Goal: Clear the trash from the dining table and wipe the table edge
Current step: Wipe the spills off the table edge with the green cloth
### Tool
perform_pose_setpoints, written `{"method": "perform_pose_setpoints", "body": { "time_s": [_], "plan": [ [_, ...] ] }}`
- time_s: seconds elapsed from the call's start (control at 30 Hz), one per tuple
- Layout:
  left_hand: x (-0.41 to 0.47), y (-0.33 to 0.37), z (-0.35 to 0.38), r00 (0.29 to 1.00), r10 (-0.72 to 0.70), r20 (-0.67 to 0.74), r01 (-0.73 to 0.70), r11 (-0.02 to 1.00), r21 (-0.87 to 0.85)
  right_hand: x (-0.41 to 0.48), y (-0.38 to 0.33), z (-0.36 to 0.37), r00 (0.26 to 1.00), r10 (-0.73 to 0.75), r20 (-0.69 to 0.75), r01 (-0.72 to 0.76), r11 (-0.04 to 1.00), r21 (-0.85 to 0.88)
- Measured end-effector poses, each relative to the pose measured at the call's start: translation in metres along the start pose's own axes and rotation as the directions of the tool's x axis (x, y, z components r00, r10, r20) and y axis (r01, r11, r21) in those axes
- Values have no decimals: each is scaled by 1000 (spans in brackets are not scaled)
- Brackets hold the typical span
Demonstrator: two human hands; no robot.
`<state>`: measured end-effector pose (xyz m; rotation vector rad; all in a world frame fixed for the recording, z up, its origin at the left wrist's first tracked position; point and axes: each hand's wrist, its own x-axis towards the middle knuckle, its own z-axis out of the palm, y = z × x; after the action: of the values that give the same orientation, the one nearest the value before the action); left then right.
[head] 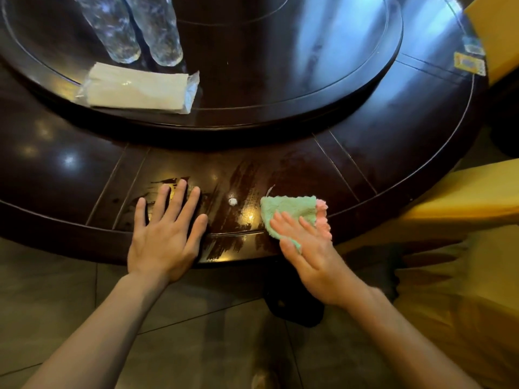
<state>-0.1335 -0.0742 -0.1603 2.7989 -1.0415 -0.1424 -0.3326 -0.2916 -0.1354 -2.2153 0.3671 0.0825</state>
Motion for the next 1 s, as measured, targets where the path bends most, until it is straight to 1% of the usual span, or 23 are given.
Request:
{"method": "perform_pose_setpoints", "body": {
  "time_s": [0.13, 0.2, 0.37, 0.43, 0.57, 0.63, 0.7, 0.77, 0.83, 0.9, 1.0],
  "plan": [
    [0, 1, -1, 1000, -2, -1, 2, 1000, -12, -13, -11, 16, 1000, 10, 20, -12, 995, 102],
    [1, 1, -2, 1000, -2, 4, 2, 1000, -7, -13, -13, 17, 1000, 13, 21, -15, 994, 105],
    [0, 2, -4, 1000, -3, -4, 3, 1000, -19, -5, -2, 9, 999, -53, -4, 52, 994, -100],
    [0, 3, -5, 1000, -4, -4, 4, 1000, -26, 6, 8, -3, 997, -42, -63, 35, 993, -113],
    [0, 4, -6, 1000, -2, -8, 2, 999, -37, 42, 24, -39, 970, 88, -228, -101, 994, -45],
    [0, 4, -6, 1000, 0, -12, 0, 999, -44, 59, 27, -52, 936, 206, -285, -191, 978, 78],
    [0, 5, -6, 1000, 0, -12, 0, 999, -40, 73, 25, -57, 904, 265, -337, -203, 957, 208],
    [0, 5, -7, 1000, -1, -7, 1, 1000, -30, 83, 21, -56, 890, 270, -368, -179, 948, 262],
    [0, 5, -7, 1000, 0, -8, 0, 1000, -23, 91, 19, -52, 894, 269, -360, -178, 947, 266],
    [-1, 5, -7, 1000, 1, -15, -2, 1000, -17, 94, 14, -46, 911, 237, -336, -160, 957, 241],
    [-1, 5, -6, 1000, 4, -11, -4, 1000, -20, 83, -3, -25, 968, 103, -228, -58, 979, 194]
  ]
}}
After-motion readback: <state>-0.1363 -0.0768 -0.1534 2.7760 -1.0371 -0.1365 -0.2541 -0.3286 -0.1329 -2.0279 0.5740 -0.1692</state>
